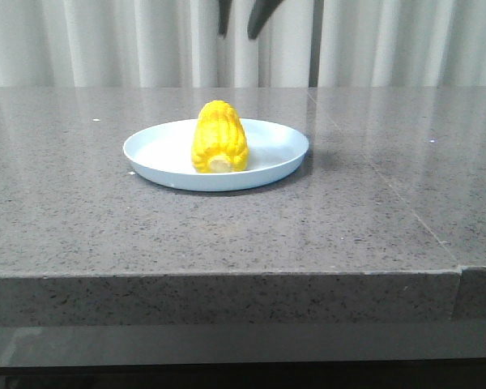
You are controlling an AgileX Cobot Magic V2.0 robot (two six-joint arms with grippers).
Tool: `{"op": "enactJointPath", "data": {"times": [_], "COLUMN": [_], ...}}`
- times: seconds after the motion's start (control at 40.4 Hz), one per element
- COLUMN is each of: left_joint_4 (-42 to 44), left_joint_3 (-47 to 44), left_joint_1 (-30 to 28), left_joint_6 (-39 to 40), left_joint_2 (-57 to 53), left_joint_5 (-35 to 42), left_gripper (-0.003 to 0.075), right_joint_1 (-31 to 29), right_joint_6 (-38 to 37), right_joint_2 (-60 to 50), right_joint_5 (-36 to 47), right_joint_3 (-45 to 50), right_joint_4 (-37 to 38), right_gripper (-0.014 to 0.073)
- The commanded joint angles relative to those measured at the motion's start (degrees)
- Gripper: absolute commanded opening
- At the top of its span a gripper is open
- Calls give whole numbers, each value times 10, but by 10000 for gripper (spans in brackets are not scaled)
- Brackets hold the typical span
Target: Place corn on plate with both arms
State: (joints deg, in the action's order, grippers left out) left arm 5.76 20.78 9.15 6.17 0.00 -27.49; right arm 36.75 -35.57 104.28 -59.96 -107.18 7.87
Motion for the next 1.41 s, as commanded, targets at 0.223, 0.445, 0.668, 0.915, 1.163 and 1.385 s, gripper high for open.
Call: {"op": "enactJointPath", "data": {"times": [0.223,0.445,0.668,0.915,1.163,1.385], "left_joint_4": [1,1,1,1,1,1], "left_joint_3": [14,14,14,14,14,14], "left_joint_1": [-2,-2,-2,-2,-2,-2], "left_joint_6": [0,0,0,0,0,0], "left_joint_2": [7,7,7,7,7,7], "left_joint_5": [53,53,53,53,53,53], "left_gripper": [-20,-20,-20,-20,-20,-20], "right_joint_1": [-44,-142,-262,-333,-333,-333], "right_joint_6": [54,145,241,272,272,272], "right_joint_2": [-73,-100,-153,-285,-433,-583], "right_joint_5": [-16,-71,-86,5,144,227], "right_joint_3": [-19,-17,47,250,454,601], "right_joint_4": [15,-22,-74,-74,-66,-54], "right_gripper": [-113,-117,-117,-117,-122,-122]}}
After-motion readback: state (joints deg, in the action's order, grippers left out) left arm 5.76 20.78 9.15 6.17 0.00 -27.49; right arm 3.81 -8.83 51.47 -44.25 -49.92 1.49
